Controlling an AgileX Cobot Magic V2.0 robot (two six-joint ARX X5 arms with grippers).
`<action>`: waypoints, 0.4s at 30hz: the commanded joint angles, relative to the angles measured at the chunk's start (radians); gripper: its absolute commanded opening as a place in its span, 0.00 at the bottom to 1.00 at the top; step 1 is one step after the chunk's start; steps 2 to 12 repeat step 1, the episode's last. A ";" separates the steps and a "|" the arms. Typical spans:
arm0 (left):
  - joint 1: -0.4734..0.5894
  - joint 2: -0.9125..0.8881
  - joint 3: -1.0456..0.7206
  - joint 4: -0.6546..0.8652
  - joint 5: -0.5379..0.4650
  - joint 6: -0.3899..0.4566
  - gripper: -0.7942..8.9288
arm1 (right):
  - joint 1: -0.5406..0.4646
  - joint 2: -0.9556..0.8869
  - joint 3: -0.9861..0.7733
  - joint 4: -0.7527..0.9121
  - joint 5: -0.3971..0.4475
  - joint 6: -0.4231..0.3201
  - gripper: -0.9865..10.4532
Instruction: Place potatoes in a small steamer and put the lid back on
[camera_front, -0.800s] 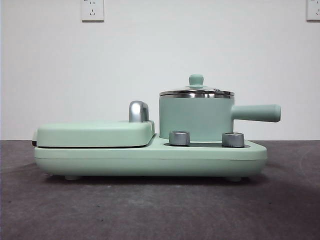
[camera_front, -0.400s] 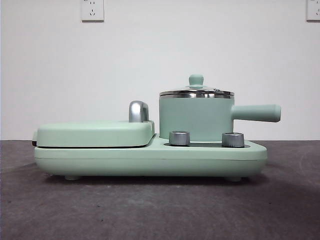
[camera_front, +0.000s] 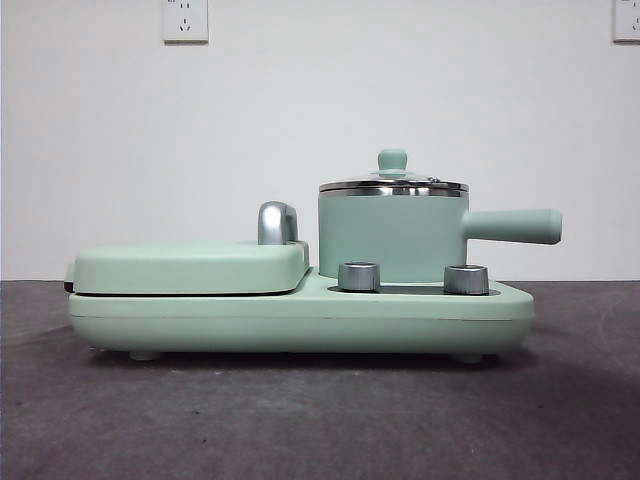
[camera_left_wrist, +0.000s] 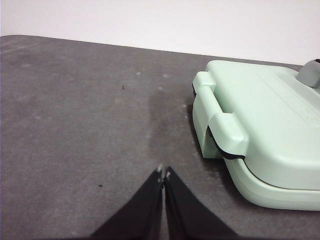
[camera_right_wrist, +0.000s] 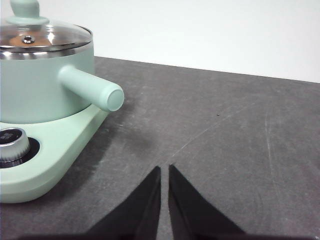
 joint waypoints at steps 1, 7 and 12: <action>0.000 -0.001 -0.019 -0.004 -0.003 0.009 0.09 | -0.002 -0.002 -0.004 0.010 0.001 0.011 0.11; 0.000 -0.001 -0.019 -0.004 -0.003 0.009 0.09 | -0.002 -0.002 -0.004 0.010 0.001 0.011 0.11; 0.000 -0.001 -0.019 -0.004 -0.003 0.009 0.09 | -0.002 -0.002 -0.004 0.010 0.001 0.011 0.11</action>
